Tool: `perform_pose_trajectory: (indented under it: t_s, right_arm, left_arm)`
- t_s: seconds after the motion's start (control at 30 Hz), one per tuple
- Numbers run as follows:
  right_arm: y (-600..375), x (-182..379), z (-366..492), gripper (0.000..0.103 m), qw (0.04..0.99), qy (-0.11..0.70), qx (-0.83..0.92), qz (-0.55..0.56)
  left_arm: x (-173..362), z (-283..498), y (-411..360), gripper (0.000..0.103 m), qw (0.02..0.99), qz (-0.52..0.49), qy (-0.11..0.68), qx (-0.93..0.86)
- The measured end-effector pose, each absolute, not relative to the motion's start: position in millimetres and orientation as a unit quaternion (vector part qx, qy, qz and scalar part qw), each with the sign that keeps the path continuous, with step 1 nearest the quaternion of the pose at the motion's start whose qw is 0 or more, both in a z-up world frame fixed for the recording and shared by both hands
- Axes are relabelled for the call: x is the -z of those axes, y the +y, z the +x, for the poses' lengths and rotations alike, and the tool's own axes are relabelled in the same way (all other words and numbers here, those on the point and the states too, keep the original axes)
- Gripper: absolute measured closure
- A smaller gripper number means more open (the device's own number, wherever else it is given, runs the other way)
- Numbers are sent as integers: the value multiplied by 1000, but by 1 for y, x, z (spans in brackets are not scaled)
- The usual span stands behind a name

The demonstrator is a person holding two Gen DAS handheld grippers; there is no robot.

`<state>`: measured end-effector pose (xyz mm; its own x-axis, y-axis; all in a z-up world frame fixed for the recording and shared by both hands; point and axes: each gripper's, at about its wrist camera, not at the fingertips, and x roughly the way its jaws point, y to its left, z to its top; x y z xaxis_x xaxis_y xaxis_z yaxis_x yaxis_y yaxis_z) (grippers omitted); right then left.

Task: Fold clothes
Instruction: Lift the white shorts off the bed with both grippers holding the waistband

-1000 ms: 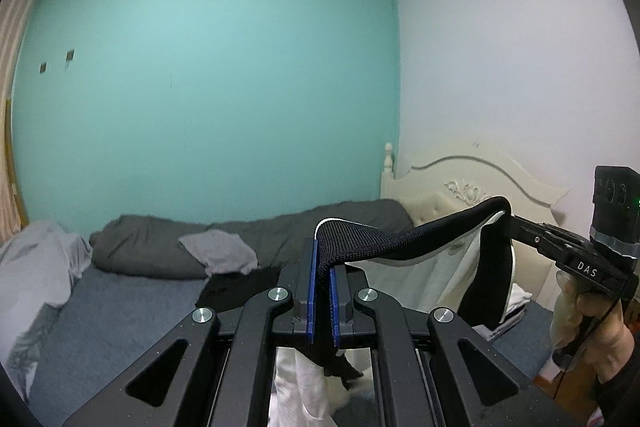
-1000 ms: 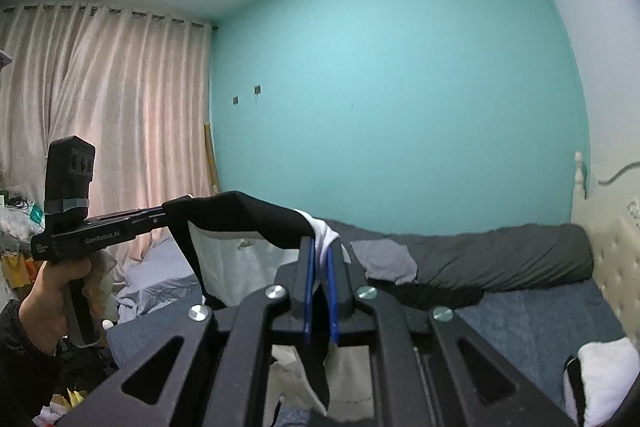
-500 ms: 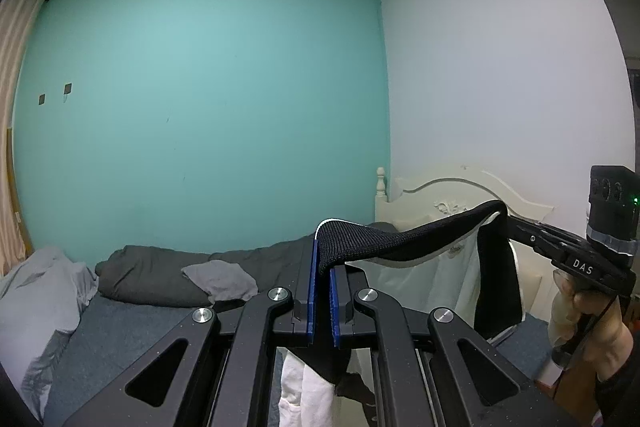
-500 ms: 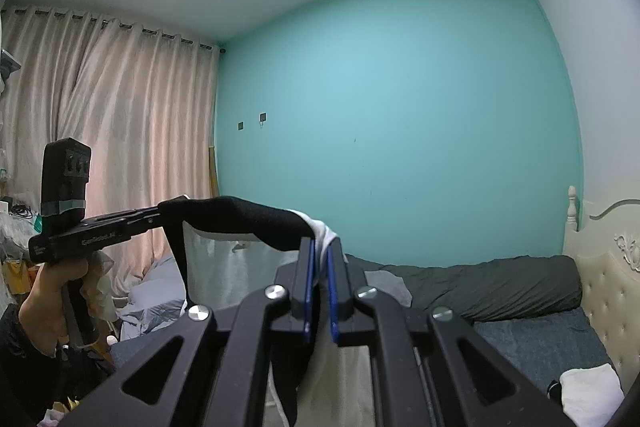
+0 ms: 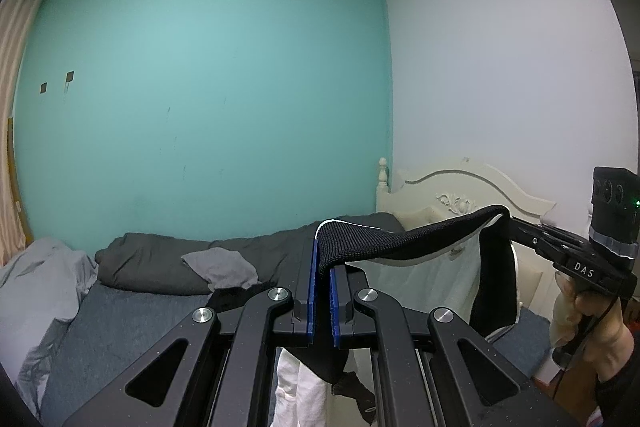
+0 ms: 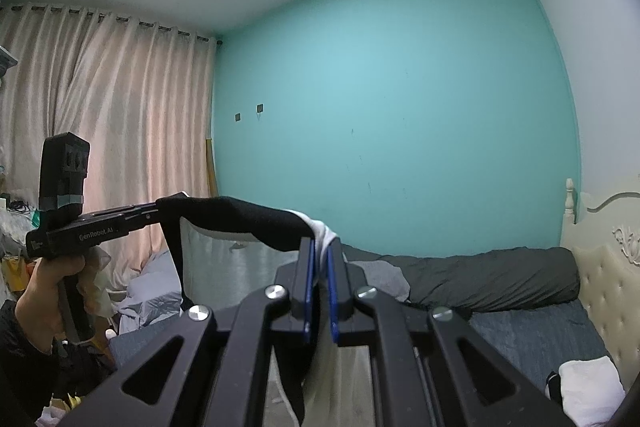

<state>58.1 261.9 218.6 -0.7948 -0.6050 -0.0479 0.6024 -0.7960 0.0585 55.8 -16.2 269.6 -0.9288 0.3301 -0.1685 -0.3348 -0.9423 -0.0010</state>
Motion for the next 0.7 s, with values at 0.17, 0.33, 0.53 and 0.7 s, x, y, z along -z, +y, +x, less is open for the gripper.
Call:
perform_pose_trajectory:
  t_s: [0.17, 0.33, 0.53, 0.7]
  right_arm:
    - [258, -216, 53, 97, 317, -16, 948, 40]
    - [256, -222, 55, 97, 316, -13, 948, 35]
    - [260, -249, 67, 97, 318, -7, 948, 15]
    - [262, -270, 80, 97, 317, 2, 948, 0]
  left_arm:
    - [-268, 55, -15, 98, 166, -85, 16, -982]
    - [-280, 62, -11, 98, 157, -71, 27, -985]
    - [-309, 78, -12, 98, 157, -51, 23, -986]
    - [-323, 90, -12, 98, 156, -41, 23, -987]
